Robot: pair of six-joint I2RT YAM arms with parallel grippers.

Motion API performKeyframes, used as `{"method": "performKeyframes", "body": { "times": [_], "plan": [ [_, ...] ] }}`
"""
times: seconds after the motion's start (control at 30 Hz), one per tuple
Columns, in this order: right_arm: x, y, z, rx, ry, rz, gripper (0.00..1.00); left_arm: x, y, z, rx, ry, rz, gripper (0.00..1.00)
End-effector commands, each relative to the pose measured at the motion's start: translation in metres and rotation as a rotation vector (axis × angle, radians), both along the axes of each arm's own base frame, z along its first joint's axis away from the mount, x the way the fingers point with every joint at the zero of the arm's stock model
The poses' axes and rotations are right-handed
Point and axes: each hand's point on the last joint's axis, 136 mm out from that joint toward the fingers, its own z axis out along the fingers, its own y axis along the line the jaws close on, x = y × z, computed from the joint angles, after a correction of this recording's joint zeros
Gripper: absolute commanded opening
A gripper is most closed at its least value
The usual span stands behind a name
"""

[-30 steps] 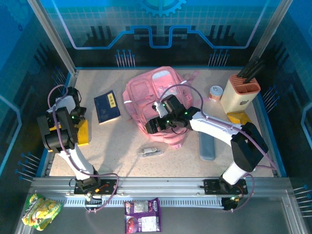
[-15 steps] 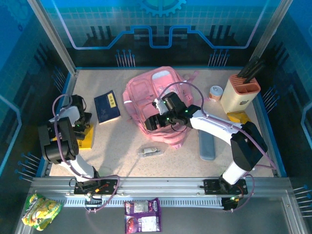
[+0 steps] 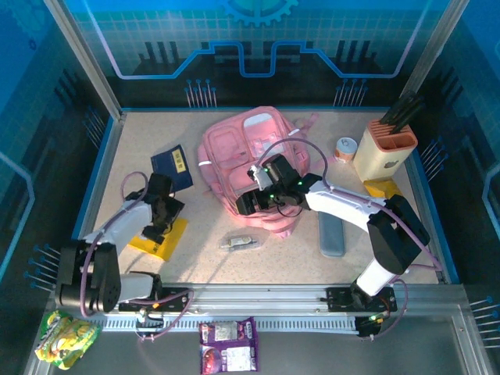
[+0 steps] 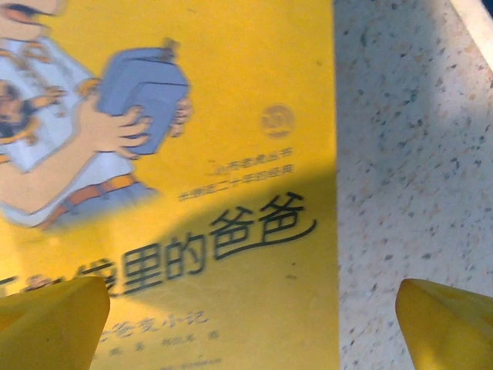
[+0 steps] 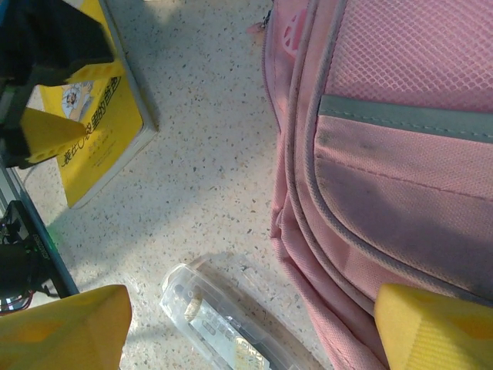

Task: Pack the student bag

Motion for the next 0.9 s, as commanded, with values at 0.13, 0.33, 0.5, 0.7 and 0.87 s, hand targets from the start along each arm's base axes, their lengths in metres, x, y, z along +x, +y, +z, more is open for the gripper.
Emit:
{"method": "performKeyframes", "body": {
  "times": [0.13, 0.33, 0.5, 0.7, 0.87],
  "plan": [
    [-0.003, 0.009, 0.015, 0.026, -0.027, 0.005, 0.84, 0.012, 0.052, 0.052, 0.157, -0.035, -0.054, 0.99],
    [-0.009, 0.020, 0.010, -0.008, -0.028, 0.031, 0.87, 0.011, 0.100, 0.040, 0.135, -0.047, 0.067, 0.99],
    [-0.009, 0.021, 0.008, -0.020, -0.037, 0.036, 0.89, 0.006, 0.121, 0.011, 0.066, -0.024, 0.162, 0.99],
    [-0.010, 0.017, 0.003, -0.045, -0.044, 0.036, 0.92, -0.002, 0.125, -0.012, 0.092, 0.050, 0.181, 0.99],
    [-0.006, 0.014, 0.000, -0.078, -0.049, 0.025, 0.93, 0.006, 0.107, -0.023, 0.050, 0.022, 0.137, 0.99]
  ]
}}
